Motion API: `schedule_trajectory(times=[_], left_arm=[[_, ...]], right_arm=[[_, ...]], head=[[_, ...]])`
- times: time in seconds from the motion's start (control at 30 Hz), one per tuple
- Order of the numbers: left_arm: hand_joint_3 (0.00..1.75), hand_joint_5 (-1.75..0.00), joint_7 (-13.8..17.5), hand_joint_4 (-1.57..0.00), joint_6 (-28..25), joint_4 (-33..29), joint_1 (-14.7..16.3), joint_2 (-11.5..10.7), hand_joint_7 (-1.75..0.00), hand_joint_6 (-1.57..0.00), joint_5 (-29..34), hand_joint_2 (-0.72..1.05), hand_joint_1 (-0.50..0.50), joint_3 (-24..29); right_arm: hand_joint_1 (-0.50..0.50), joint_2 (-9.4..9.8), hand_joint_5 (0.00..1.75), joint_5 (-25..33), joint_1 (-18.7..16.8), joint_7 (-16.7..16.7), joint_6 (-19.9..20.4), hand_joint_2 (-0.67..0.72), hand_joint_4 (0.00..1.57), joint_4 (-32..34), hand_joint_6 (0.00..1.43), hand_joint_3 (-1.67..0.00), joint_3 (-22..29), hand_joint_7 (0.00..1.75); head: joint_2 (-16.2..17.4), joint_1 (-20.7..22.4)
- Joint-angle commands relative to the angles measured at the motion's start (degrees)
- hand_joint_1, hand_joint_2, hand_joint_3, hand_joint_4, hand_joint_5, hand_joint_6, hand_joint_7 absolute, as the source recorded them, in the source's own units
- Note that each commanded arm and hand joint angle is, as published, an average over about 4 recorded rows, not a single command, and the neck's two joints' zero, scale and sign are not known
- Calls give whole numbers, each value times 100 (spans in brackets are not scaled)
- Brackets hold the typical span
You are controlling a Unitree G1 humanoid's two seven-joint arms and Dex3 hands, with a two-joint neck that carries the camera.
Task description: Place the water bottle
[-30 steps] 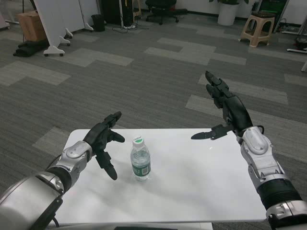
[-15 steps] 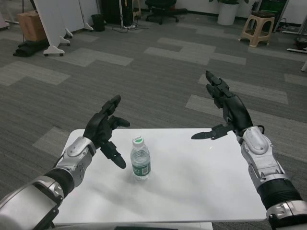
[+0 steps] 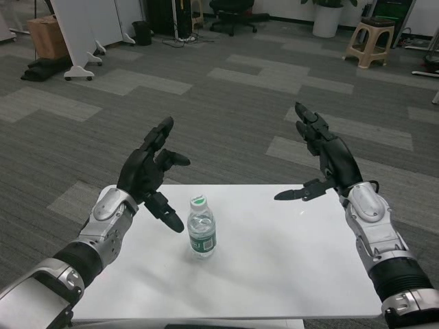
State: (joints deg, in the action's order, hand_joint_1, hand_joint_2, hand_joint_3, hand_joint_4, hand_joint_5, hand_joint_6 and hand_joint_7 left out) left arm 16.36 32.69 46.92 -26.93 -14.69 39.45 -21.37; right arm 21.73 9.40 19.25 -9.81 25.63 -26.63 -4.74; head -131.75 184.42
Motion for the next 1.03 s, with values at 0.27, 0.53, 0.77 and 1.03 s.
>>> schedule_trajectory(times=[0.27, 0.53, 0.77, 1.03], left_arm=[[9, -175, -1, 0, 27, -60, 30, -78, 0, 0, 59, -64, -48, 81], [9, -172, 1, 0, 46, -196, 30, -76, 0, 0, 358, -64, -48, 59], [9, -115, 43, 0, 97, -293, 38, -78, 0, 0, 977, -64, -48, -130], [6, -72, 43, 0, 147, -333, 35, -78, 0, 0, 1130, -64, -48, -142]], right_arm=[[-29, 7, 0, 62, 61, 23, 21, -10, 0, 35, 0, -24, 17, 0], [-29, 9, 0, 62, 67, 23, 13, -10, 0, 29, 0, -24, 8, 0], [-29, 16, 0, 62, 78, 23, 21, -10, 0, 27, 0, -24, 8, 0], [-29, 25, 0, 62, 81, 23, 18, -10, 0, 27, 0, -24, 8, 0]], head=[[-3, 20], [-4, 21], [-21, 16], [-21, 17]])
